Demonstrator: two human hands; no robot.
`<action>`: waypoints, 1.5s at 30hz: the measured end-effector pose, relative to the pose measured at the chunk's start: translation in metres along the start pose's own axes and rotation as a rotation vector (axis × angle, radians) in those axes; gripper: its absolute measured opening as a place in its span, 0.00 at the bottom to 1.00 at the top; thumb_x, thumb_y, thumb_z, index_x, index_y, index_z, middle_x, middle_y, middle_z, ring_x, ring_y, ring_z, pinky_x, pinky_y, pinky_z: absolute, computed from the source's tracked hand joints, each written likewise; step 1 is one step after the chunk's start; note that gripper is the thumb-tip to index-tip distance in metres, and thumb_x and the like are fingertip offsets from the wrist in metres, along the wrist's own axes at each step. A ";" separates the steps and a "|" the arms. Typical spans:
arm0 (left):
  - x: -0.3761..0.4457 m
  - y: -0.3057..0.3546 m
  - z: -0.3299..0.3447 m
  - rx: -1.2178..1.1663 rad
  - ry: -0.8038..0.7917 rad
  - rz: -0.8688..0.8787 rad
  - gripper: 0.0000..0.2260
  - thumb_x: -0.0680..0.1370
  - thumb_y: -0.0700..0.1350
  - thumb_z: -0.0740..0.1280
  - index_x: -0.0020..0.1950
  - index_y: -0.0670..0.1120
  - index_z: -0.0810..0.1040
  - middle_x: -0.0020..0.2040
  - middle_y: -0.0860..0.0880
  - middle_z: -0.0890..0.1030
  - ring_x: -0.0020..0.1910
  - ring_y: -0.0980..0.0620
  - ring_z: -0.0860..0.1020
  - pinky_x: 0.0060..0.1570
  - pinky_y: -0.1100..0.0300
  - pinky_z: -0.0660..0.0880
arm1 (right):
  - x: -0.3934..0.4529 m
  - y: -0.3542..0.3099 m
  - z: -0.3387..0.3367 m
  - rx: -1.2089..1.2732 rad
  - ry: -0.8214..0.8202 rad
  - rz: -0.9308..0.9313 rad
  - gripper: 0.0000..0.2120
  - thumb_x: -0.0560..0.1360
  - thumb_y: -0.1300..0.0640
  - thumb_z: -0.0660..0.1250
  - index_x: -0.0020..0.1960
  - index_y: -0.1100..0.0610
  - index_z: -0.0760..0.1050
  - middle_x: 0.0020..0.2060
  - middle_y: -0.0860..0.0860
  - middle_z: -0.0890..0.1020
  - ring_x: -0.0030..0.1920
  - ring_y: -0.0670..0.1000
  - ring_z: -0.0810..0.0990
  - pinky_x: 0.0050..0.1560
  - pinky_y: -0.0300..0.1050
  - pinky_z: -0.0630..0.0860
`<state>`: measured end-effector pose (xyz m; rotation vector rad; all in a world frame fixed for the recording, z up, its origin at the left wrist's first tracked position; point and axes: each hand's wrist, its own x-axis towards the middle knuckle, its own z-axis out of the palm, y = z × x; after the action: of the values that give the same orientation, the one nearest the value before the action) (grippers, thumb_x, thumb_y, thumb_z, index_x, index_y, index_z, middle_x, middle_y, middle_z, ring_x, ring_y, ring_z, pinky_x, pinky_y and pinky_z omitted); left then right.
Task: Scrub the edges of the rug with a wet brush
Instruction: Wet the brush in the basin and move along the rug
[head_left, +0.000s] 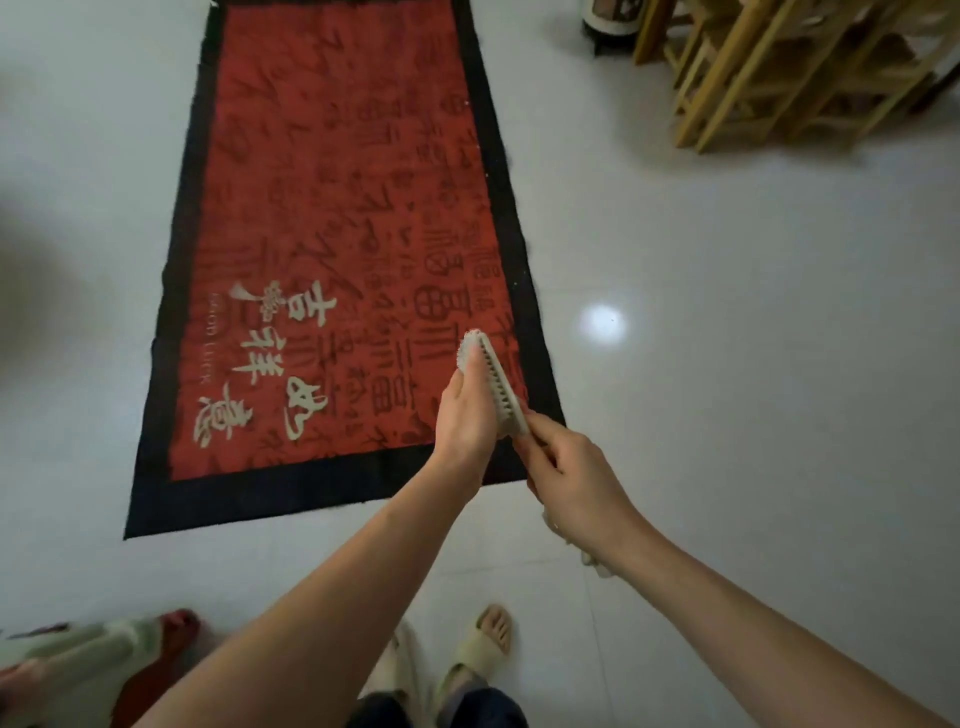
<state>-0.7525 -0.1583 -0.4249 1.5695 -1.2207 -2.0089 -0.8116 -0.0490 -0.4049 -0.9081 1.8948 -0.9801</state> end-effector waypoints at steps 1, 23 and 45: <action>-0.014 0.011 -0.015 -0.012 0.048 0.034 0.31 0.79 0.68 0.52 0.71 0.49 0.73 0.63 0.46 0.79 0.60 0.48 0.78 0.62 0.50 0.75 | -0.005 -0.020 0.007 -0.016 -0.025 -0.033 0.15 0.83 0.54 0.57 0.68 0.48 0.72 0.29 0.33 0.74 0.30 0.33 0.74 0.30 0.28 0.68; -0.448 -0.048 -0.392 -0.108 0.914 0.277 0.15 0.85 0.48 0.56 0.53 0.44 0.79 0.46 0.46 0.83 0.48 0.46 0.82 0.46 0.55 0.80 | -0.280 -0.278 0.294 -0.164 -0.685 -0.793 0.11 0.82 0.57 0.59 0.63 0.56 0.67 0.42 0.47 0.78 0.29 0.43 0.76 0.25 0.36 0.70; -0.492 -0.062 -0.596 -0.731 1.205 -0.008 0.22 0.84 0.55 0.53 0.70 0.42 0.68 0.55 0.39 0.82 0.50 0.46 0.81 0.50 0.55 0.76 | -0.294 -0.442 0.587 -0.760 -0.805 -1.462 0.08 0.78 0.62 0.59 0.56 0.55 0.70 0.49 0.56 0.79 0.46 0.58 0.79 0.47 0.56 0.78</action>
<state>-0.0266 -0.0379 -0.1802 1.7977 -0.0001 -0.8920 -0.0719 -0.1672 -0.1500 -2.7692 0.6249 -0.3385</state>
